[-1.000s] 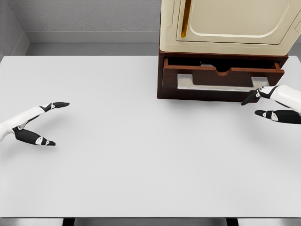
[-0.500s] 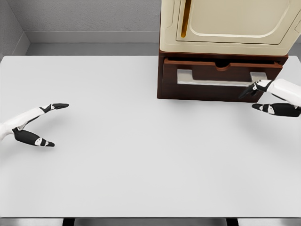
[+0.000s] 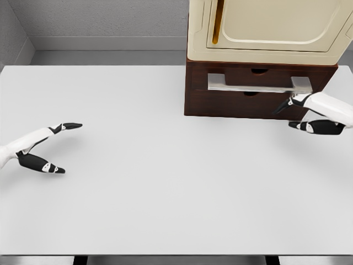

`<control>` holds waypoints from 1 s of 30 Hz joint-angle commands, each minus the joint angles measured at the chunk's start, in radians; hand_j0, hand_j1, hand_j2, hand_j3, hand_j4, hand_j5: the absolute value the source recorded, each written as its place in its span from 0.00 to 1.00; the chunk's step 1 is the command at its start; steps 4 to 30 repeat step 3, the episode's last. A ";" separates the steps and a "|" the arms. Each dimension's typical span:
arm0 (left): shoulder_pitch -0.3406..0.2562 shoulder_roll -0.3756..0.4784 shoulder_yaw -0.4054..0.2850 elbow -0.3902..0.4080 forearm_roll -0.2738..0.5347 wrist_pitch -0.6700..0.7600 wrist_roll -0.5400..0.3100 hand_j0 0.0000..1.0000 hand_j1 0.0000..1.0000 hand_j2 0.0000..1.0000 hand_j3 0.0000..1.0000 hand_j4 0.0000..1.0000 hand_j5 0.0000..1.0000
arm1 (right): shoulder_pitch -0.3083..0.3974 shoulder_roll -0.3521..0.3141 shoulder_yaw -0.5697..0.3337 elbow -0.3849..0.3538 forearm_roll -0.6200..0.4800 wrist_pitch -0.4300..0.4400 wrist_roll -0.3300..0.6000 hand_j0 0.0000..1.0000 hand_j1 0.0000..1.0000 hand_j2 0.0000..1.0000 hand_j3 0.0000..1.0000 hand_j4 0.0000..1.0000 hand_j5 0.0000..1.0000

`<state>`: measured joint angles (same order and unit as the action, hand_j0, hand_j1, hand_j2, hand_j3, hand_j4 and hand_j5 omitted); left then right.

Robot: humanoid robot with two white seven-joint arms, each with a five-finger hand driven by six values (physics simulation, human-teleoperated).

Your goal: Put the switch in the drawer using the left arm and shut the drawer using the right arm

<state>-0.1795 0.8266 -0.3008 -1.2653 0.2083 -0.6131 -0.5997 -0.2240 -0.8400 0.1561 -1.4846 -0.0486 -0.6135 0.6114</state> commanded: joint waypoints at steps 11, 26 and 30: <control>0.000 0.002 0.000 0.000 0.006 0.002 0.000 1.00 1.00 1.00 1.00 1.00 1.00 | 0.048 -0.047 0.000 -0.125 0.000 0.003 -0.001 0.76 0.76 0.76 0.76 0.76 0.76; 0.000 0.002 0.000 0.000 0.006 0.002 0.000 1.00 1.00 1.00 1.00 1.00 1.00 | 0.048 -0.047 0.000 -0.125 0.000 0.003 -0.001 0.76 0.76 0.76 0.76 0.76 0.76; 0.000 0.002 0.000 0.000 0.006 0.002 0.000 1.00 1.00 1.00 1.00 1.00 1.00 | 0.048 -0.047 0.000 -0.125 0.000 0.003 -0.001 0.76 0.76 0.76 0.76 0.76 0.76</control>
